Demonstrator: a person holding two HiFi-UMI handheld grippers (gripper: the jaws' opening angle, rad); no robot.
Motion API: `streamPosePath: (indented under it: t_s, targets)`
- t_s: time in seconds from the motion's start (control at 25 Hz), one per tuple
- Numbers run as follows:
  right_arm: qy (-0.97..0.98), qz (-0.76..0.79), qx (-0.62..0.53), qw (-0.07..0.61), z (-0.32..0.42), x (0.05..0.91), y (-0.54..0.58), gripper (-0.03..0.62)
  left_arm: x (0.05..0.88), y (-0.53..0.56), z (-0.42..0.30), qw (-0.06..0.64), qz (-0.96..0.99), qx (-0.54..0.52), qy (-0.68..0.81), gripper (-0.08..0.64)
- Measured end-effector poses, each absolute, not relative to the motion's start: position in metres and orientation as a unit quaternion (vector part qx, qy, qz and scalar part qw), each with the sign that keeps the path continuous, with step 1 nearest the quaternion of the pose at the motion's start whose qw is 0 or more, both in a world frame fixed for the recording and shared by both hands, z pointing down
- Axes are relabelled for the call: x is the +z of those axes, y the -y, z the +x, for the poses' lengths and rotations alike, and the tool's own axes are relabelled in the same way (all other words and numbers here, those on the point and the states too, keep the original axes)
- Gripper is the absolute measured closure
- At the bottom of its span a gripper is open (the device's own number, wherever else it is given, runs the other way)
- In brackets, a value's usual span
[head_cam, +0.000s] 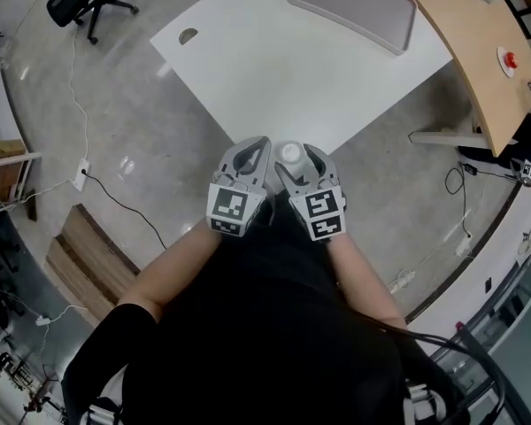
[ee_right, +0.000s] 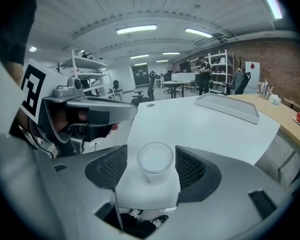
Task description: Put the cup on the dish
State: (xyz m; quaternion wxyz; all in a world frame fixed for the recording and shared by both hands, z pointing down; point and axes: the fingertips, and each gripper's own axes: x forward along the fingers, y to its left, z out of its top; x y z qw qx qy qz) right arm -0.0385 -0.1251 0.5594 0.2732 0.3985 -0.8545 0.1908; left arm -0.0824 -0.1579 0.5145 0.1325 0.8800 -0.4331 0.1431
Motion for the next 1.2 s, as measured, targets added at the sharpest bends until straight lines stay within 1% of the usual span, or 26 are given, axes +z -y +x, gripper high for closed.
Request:
streamPosePath:
  t_s: [0.24,0.68,0.96,1.2]
  targets:
    - [0.842,0.405,0.206,0.290,-0.035,0.590,0.132,0.344,0.539,0.170,-0.074,0.134,0.876,0.168,0.431,0.554]
    - [0.843,0.418,0.201,0.272,-0.042,0.621,0.155,0.341,0.566,0.174,-0.077,0.144,0.870,0.192,0.430,0.554]
    - [0.847,0.429,0.173,0.262,-0.049,0.616,0.152,0.342,0.572,0.161,-0.081,0.149,0.871,0.194,0.426,0.554]
    - [0.833,0.448,0.163,0.279,-0.047,0.616,0.155,0.342,0.566,0.157,-0.087,0.147,0.873,0.190,0.425,0.554]
